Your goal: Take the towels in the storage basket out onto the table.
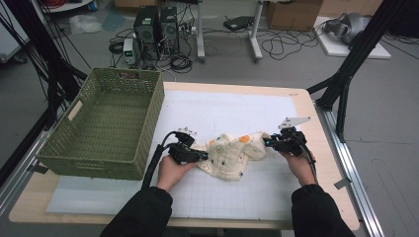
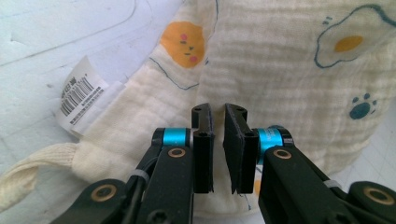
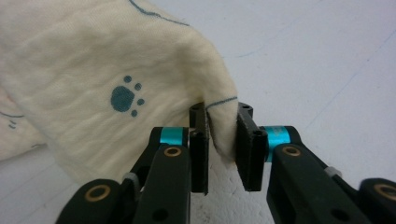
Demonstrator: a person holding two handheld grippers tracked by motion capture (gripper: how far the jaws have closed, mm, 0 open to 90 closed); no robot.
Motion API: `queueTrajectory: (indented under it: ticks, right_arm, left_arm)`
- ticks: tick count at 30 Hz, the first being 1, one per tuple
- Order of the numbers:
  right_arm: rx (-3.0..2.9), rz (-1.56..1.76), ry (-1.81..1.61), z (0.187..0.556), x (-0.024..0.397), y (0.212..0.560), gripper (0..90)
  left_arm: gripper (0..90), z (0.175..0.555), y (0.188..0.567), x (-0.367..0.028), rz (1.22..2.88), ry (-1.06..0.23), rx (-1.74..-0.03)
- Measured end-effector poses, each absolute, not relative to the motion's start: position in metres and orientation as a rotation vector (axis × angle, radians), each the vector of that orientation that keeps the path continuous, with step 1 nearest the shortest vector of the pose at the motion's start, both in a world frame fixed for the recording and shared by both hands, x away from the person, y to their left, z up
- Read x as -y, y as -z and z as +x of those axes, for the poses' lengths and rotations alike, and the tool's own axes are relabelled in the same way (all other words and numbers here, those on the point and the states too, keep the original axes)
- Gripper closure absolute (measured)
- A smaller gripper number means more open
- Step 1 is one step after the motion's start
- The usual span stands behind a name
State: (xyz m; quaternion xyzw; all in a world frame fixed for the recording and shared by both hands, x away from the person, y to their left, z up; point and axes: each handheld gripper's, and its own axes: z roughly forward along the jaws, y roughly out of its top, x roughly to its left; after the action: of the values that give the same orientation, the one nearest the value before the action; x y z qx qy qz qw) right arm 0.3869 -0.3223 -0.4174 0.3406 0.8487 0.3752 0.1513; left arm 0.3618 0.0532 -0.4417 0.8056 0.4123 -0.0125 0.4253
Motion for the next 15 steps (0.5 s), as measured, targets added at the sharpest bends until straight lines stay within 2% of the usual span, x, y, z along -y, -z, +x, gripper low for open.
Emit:
queueTrajectory:
  ticks: [8, 15]
  right_arm:
    - [-2.347, 0.992, -1.157, 0.357, 0.348, 0.403, 61.8]
    - [-2.336, 0.92, -1.243, 0.323, 0.353, 0.394, 56.7]
  left_arm:
    - [70.5, 0.354, 0.435, -0.065, 1.982, 0.004, -1.02]
    - [63.9, 0.352, 0.438, -0.073, 2.003, -0.04, -1.056]
